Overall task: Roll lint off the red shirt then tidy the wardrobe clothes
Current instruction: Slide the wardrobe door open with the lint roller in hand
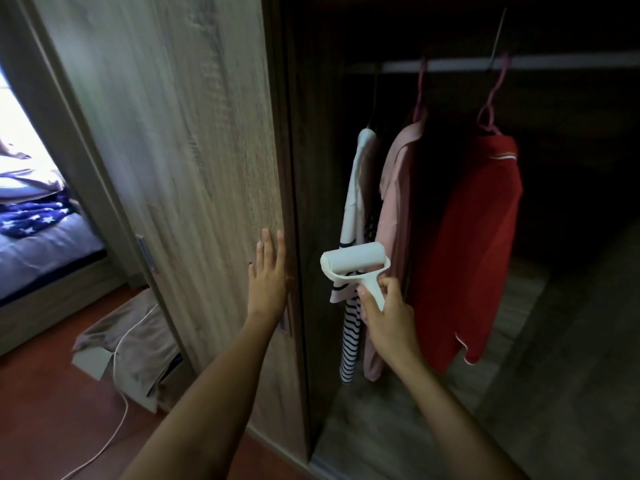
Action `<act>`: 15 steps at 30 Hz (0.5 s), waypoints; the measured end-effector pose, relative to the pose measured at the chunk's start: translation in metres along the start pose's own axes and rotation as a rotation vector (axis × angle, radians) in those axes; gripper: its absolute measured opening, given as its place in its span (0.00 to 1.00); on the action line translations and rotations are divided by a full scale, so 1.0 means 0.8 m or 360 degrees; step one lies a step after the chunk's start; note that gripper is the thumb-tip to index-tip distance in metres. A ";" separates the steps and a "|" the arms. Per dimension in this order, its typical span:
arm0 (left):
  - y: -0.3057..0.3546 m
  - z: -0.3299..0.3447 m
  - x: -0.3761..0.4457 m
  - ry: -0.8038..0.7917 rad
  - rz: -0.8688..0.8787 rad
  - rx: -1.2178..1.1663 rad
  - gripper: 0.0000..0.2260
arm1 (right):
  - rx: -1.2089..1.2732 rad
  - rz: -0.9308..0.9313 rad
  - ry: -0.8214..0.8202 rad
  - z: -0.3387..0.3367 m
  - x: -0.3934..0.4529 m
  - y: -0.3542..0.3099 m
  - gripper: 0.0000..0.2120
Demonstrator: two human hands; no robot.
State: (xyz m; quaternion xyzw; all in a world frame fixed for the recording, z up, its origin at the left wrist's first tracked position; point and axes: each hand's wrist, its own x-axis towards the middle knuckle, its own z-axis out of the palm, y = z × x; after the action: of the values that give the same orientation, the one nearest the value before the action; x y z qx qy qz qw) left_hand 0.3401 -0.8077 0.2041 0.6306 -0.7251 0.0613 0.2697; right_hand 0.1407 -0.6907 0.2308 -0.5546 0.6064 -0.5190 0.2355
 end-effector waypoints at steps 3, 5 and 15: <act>-0.011 -0.001 0.004 0.0009 0.0025 -0.0001 0.46 | -0.0023 0.0030 0.0014 0.003 -0.004 0.005 0.14; -0.014 -0.001 0.005 0.0004 0.0026 0.0009 0.46 | -0.0035 0.0019 0.0035 0.002 -0.005 0.007 0.15; 0.034 -0.011 -0.006 0.0026 -0.0067 -0.0161 0.41 | -0.0042 -0.0127 0.0275 -0.046 -0.023 -0.025 0.09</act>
State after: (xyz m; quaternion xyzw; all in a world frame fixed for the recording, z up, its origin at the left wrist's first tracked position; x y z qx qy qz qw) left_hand 0.3171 -0.7945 0.2159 0.6307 -0.7117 0.0239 0.3083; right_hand 0.1225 -0.6574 0.2560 -0.5345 0.6086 -0.5658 0.1541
